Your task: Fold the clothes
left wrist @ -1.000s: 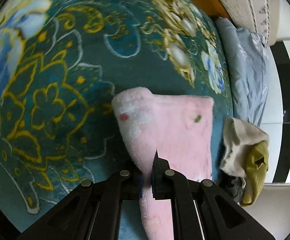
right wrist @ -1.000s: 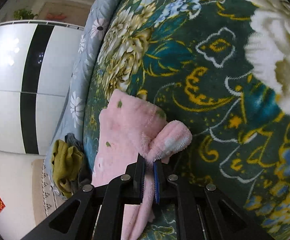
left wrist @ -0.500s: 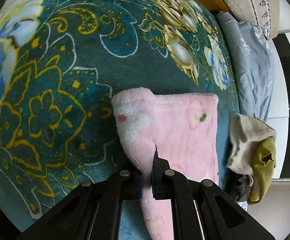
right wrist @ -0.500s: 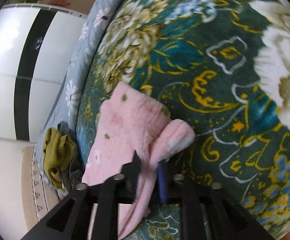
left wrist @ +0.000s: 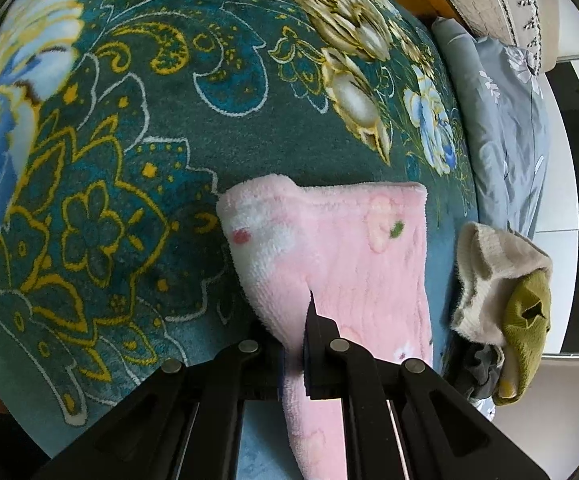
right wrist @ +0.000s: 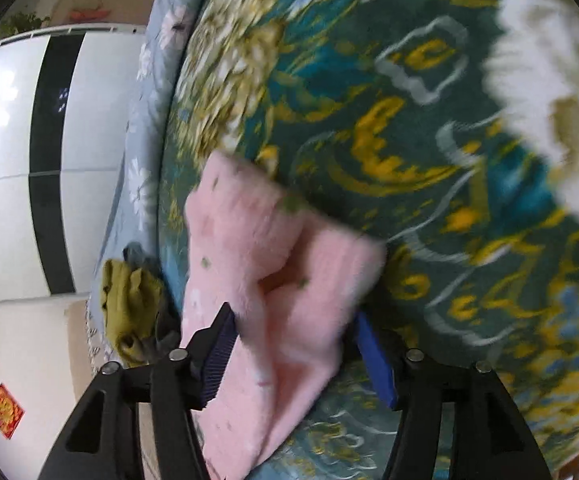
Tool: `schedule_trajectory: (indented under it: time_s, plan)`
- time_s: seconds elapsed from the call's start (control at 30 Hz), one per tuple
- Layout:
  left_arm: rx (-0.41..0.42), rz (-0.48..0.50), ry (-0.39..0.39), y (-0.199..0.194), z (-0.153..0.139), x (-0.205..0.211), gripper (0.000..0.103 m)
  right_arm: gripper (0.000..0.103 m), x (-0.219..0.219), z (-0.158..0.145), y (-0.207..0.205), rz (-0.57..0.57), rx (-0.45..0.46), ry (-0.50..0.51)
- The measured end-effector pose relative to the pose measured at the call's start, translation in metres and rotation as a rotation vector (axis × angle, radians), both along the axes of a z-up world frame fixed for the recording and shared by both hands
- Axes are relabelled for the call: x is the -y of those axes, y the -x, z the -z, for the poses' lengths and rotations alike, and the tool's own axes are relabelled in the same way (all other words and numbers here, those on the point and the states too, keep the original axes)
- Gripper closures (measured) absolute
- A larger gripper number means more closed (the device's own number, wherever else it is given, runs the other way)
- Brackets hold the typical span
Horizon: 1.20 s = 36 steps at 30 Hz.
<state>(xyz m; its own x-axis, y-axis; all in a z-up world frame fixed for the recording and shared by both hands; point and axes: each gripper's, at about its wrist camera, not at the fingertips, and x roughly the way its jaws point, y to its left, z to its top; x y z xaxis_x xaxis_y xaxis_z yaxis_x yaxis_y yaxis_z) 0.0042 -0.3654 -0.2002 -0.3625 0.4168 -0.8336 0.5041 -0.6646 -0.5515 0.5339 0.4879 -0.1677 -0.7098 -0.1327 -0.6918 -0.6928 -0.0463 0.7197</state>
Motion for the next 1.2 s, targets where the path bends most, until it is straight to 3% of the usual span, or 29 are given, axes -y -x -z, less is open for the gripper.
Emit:
schedule_trajectory:
  time_s: [0.23,0.3,0.43,0.6,0.73,0.83,0.93,1.0,1.03,1.17,1.2]
  plan:
    - [0.014,-0.032,-0.009,-0.002,0.003,0.0,0.096,0.037,-0.016,0.012,-0.003,0.113,-0.066,0.063]
    - [0.016,-0.038,-0.01,-0.003,0.002,0.0,0.096,0.026,-0.015,0.012,0.009,0.113,-0.077,0.072]
    - [0.018,-0.037,-0.004,-0.004,-0.001,-0.002,0.096,0.025,-0.018,0.003,0.026,0.145,-0.071,0.06]
    - [0.021,-0.035,0.009,-0.002,-0.002,-0.003,0.096,0.025,-0.027,-0.037,0.025,0.161,0.057,-0.143]
    - [0.025,-0.033,0.017,-0.001,-0.001,-0.004,0.096,0.025,-0.024,-0.048,0.042,0.054,-0.021,-0.153]
    - [0.026,-0.042,0.015,-0.002,0.0,-0.003,0.096,0.03,-0.017,-0.037,0.06,0.028,-0.039,-0.084]
    - [0.028,-0.057,0.002,-0.003,0.0,-0.001,0.096,0.061,-0.015,-0.027,0.07,0.056,-0.005,-0.048]
    - [0.028,-0.053,0.004,-0.002,-0.001,-0.001,0.096,0.091,-0.016,-0.029,0.071,0.081,0.02,-0.037]
    - [0.027,-0.051,0.005,-0.002,-0.002,-0.002,0.096,0.091,-0.017,-0.035,0.072,0.089,0.009,-0.037]
    - [0.022,-0.049,0.001,-0.001,-0.004,-0.001,0.096,0.091,-0.006,-0.091,0.068,0.006,-0.207,-0.155]
    - [0.021,-0.045,0.003,-0.001,-0.004,-0.001,0.096,0.091,-0.003,-0.098,0.061,0.004,-0.203,-0.193]
